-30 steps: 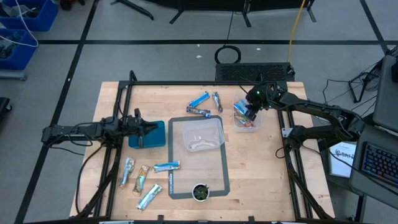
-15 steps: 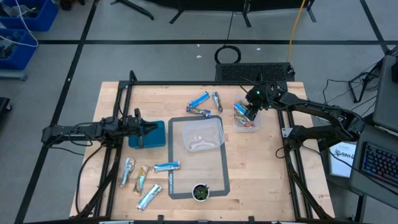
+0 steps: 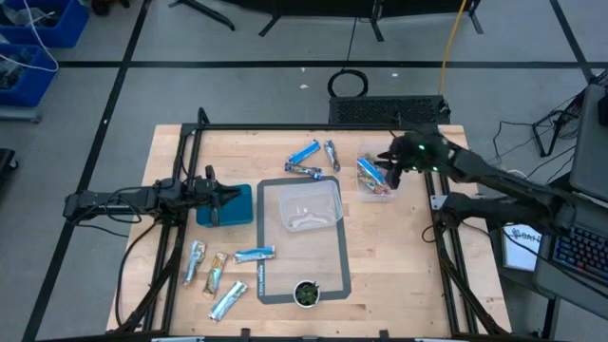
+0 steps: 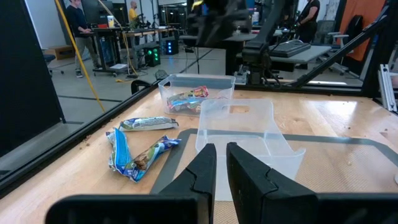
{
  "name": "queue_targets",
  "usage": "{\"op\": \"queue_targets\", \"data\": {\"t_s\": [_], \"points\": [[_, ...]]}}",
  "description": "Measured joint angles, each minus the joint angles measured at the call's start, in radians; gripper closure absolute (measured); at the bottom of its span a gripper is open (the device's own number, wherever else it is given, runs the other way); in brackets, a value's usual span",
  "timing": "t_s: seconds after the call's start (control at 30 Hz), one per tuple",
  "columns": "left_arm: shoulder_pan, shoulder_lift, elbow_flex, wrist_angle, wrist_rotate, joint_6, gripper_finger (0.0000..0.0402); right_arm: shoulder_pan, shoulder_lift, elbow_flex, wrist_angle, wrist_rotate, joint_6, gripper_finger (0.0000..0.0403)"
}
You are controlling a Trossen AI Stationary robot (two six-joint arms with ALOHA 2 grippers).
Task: Pick and place Granola Bars by type
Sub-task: Put the blue granola bar into the left transparent bin
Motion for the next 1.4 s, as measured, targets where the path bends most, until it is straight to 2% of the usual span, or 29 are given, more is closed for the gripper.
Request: {"op": "queue_targets", "data": {"t_s": [0.27,0.43,0.63,0.9,1.07,1.33,1.4], "points": [[0.000,0.000,0.000,0.000,0.000,0.000,0.0360,0.121,-0.304,-0.170,0.050,-0.004,0.129,0.0305],[0.000,0.000,0.000,0.000,0.000,0.000,0.0360,0.202,-0.446,-0.343,0.261,-0.080,0.212,0.0308],[0.000,0.000,0.000,0.000,0.000,0.000,0.0360,0.291,-0.496,-0.494,0.533,-0.078,0.240,0.0310],[0.000,0.000,0.000,0.000,0.000,0.000,0.0360,0.396,-0.494,-0.503,0.556,-0.067,0.202,0.0310],[0.000,0.000,0.000,0.000,0.000,0.000,0.0360,0.515,-0.494,-0.514,0.568,0.052,0.153,0.0310],[0.000,0.000,0.000,0.000,0.000,0.000,0.0360,0.708,-0.494,-0.536,0.569,0.360,0.047,0.0310],[0.000,0.000,0.000,0.000,0.000,0.000,0.0360,0.741,-0.494,-0.538,0.570,0.375,0.019,0.0310]]}}
